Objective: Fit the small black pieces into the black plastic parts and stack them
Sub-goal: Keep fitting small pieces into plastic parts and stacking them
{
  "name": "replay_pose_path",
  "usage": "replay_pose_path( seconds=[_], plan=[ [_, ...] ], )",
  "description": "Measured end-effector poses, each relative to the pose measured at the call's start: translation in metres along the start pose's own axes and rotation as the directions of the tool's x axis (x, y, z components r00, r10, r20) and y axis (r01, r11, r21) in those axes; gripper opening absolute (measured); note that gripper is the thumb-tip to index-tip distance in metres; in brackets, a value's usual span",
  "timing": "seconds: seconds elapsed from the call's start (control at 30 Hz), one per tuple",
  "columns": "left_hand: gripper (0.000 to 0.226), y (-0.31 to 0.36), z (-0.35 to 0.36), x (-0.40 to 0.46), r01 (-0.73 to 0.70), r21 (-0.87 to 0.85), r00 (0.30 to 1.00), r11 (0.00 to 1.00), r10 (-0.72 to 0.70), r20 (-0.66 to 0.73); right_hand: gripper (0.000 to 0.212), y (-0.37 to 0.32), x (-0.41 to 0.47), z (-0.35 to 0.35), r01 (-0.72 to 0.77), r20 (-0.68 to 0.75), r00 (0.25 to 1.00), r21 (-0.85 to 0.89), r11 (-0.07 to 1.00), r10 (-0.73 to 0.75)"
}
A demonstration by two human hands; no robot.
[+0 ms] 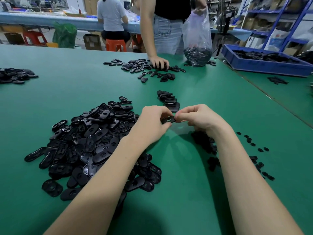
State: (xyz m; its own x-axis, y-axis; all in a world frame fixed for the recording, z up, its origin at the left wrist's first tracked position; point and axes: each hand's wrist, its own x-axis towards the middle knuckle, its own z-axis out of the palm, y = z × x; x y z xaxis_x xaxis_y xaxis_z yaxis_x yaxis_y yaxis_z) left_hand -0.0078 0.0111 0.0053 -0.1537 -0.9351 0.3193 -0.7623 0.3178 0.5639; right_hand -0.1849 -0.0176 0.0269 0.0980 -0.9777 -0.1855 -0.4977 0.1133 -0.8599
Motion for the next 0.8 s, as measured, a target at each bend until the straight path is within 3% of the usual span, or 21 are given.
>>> replay_pose_path(
  seconds=[0.07, 0.13, 0.23, 0.33, 0.57, 0.7, 0.8],
  plan=[
    [0.024, -0.002, -0.001, 0.000, 0.024, -0.006, 1.000, 1.000, -0.024, -0.005, 0.004, -0.003, -0.003, -0.011, 0.014, -0.006, 1.000, -0.208, 0.978, -0.015],
    [0.024, -0.006, -0.003, 0.000, 0.047, 0.002, 0.999, 0.999, -0.047, -0.023, 0.002, -0.004, -0.004, -0.024, -0.011, -0.065, 0.998, -0.473, 0.881, -0.022],
    [0.023, -0.012, -0.004, -0.001, 0.048, 0.026, 0.999, 0.999, -0.047, -0.028, 0.005, -0.004, -0.006, -0.033, -0.088, -0.096, 0.995, -0.637, 0.766, 0.034],
    [0.021, -0.014, -0.004, -0.001, 0.049, 0.027, 0.998, 0.998, -0.048, -0.029, 0.013, -0.006, -0.008, -0.027, -0.124, -0.062, 0.992, -0.697, 0.706, 0.114],
    [0.019, -0.017, -0.004, 0.000, 0.042, 0.006, 0.998, 0.999, -0.042, -0.037, 0.032, -0.010, -0.007, -0.017, -0.151, -0.106, 0.988, -0.788, 0.597, 0.110],
    [0.020, -0.017, -0.003, -0.001, 0.044, 0.002, 0.998, 0.999, -0.044, -0.038, 0.016, -0.009, -0.008, -0.016, -0.113, -0.067, 0.993, -0.770, 0.628, 0.096],
    [0.023, -0.017, -0.004, -0.002, 0.053, 0.001, 0.998, 0.999, -0.053, -0.041, 0.006, -0.009, -0.006, -0.017, 0.019, -0.010, 0.999, -0.635, 0.772, -0.032]
  ],
)
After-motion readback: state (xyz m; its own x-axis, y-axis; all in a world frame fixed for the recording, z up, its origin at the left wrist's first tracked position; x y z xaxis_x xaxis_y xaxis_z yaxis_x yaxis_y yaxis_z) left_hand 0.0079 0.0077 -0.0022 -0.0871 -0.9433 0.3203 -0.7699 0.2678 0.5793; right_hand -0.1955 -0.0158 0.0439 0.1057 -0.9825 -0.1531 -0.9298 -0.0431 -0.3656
